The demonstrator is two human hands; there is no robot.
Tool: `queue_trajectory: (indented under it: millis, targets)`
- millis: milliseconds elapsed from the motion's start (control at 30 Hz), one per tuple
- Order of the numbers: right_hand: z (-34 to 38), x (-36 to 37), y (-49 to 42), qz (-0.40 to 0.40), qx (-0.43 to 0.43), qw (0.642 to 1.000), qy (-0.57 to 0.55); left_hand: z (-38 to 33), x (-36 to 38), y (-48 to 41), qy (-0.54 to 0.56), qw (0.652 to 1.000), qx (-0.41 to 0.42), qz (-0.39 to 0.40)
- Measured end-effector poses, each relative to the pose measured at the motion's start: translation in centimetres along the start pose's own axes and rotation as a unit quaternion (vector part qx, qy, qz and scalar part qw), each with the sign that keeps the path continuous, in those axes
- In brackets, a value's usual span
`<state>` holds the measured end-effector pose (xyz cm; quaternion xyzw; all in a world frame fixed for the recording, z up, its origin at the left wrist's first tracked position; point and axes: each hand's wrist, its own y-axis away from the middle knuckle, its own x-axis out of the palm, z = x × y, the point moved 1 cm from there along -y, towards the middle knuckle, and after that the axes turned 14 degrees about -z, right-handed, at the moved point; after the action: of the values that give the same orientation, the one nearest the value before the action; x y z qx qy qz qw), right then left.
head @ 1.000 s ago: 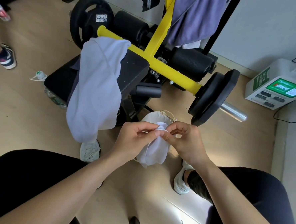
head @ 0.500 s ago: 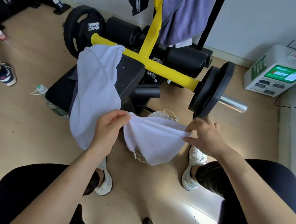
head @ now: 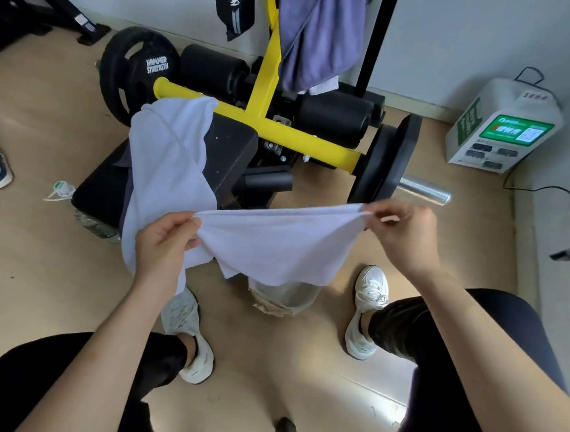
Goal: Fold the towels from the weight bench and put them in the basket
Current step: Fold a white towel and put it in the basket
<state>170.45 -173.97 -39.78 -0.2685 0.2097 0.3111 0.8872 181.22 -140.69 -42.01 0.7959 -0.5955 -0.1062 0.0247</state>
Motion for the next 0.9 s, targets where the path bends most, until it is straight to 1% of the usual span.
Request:
queue_trajectory:
  millis: [33, 67, 100, 167, 200, 233, 300, 367, 500, 567, 667, 800, 900]
  targets:
    - [0.4, -0.2, -0.1, -0.042, 0.002, 0.999, -0.034, -0.1, 0.1, 0.1, 0.016, 1.0, 0.001, -0.002]
    - [0.6, -0.2, -0.3, -0.061, 0.001, 0.997, -0.047, 0.0, 0.2, 0.1, 0.022, 1.0, 0.001, 0.0]
    - [0.5, -0.2, -0.5, -0.051, -0.001, 0.998, -0.031, 0.3, 0.5, 0.1, 0.007, 1.0, -0.003, 0.007]
    - [-0.4, -0.1, -0.7, 0.032, 0.004, 0.997, 0.07, 1.2, 0.9, 0.0, -0.062, 0.997, -0.008, 0.045]
    - [-0.9, -0.2, -0.7, 0.058, 0.018, 0.992, 0.106, 1.5, 1.1, 0.1, -0.087, 0.994, -0.006, 0.062]
    - [-1.4, -0.3, -0.9, 0.06, 0.034, 0.991, 0.117, 1.6, 1.3, 0.3, -0.094, 0.993, 0.0, 0.073]
    - [-1.9, -0.8, -1.2, 0.025, 0.065, 0.993, 0.097, 1.3, 1.7, 0.7, -0.079, 0.993, 0.021, 0.082]
    - [-2.1, -0.9, -1.5, -0.001, 0.109, 0.993, 0.054, 0.9, 2.0, 0.8, -0.059, 0.994, 0.022, 0.088]
    - [-1.9, -0.5, -1.3, -0.003, 0.219, 0.972, -0.089, 0.7, 2.4, 0.9, -0.039, 0.994, 0.026, 0.101]
    - [-1.6, -0.6, -1.2, -0.032, 0.226, 0.966, -0.118, 0.5, 2.7, 1.0, -0.028, 0.995, 0.031, 0.095]
    - [-1.8, -0.7, -1.5, -0.066, 0.229, 0.964, -0.116, 0.4, 3.1, 0.8, -0.027, 0.996, 0.028, 0.083]
    - [-2.5, -0.3, -1.3, -0.052, 0.253, 0.964, -0.067, 0.5, 3.5, 0.7, -0.024, 0.998, -0.007, 0.057]
    - [-2.2, 0.3, -0.9, -0.04, 0.259, 0.962, -0.081, 0.4, 4.0, 1.3, -0.013, 0.998, -0.029, 0.05]
